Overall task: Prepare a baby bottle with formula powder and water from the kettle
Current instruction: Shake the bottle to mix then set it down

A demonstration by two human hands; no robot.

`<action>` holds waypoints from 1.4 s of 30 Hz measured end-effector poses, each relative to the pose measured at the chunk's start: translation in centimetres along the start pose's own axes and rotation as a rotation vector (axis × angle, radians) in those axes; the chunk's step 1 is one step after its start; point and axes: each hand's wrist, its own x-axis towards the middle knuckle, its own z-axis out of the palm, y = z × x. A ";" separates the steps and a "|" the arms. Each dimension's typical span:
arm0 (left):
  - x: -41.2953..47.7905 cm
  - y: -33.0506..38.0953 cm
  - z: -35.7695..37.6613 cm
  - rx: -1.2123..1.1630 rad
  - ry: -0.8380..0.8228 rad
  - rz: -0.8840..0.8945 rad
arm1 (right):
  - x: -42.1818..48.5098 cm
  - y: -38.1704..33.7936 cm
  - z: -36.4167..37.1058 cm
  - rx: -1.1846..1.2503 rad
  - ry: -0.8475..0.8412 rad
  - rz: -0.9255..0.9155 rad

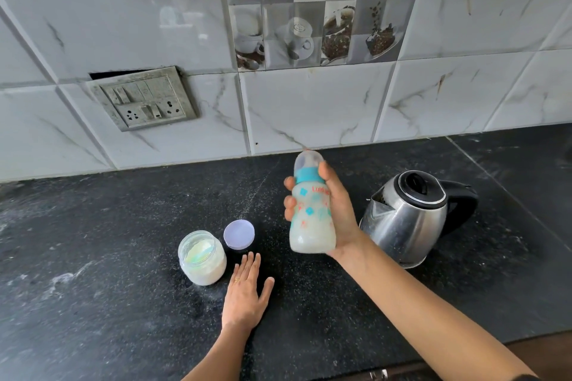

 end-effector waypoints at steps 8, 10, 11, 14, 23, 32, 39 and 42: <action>-0.1 0.2 -0.2 -0.011 0.004 0.003 | 0.1 -0.3 -1.1 0.103 0.041 0.011; -0.1 0.3 -0.3 0.006 0.004 0.003 | 0.2 -0.7 -0.7 0.062 0.049 0.007; -0.1 0.3 -0.4 0.003 0.008 0.007 | 0.5 -1.2 -0.6 0.110 0.086 -0.005; -0.1 0.2 -0.1 -0.002 0.005 0.011 | 0.9 -1.8 -1.0 0.271 0.140 -0.047; -0.2 0.1 0.0 -0.005 0.009 0.012 | 1.4 -2.6 -0.1 0.313 0.193 -0.085; -0.2 0.2 -0.1 0.010 0.011 0.014 | 1.7 -2.4 0.5 0.292 0.283 -0.103; -0.1 0.0 0.1 -0.008 0.013 0.015 | 1.2 -1.5 0.0 0.247 0.213 -0.068; -0.1 0.0 0.0 -0.007 0.013 0.008 | 0.9 -0.9 -0.3 0.204 0.150 -0.057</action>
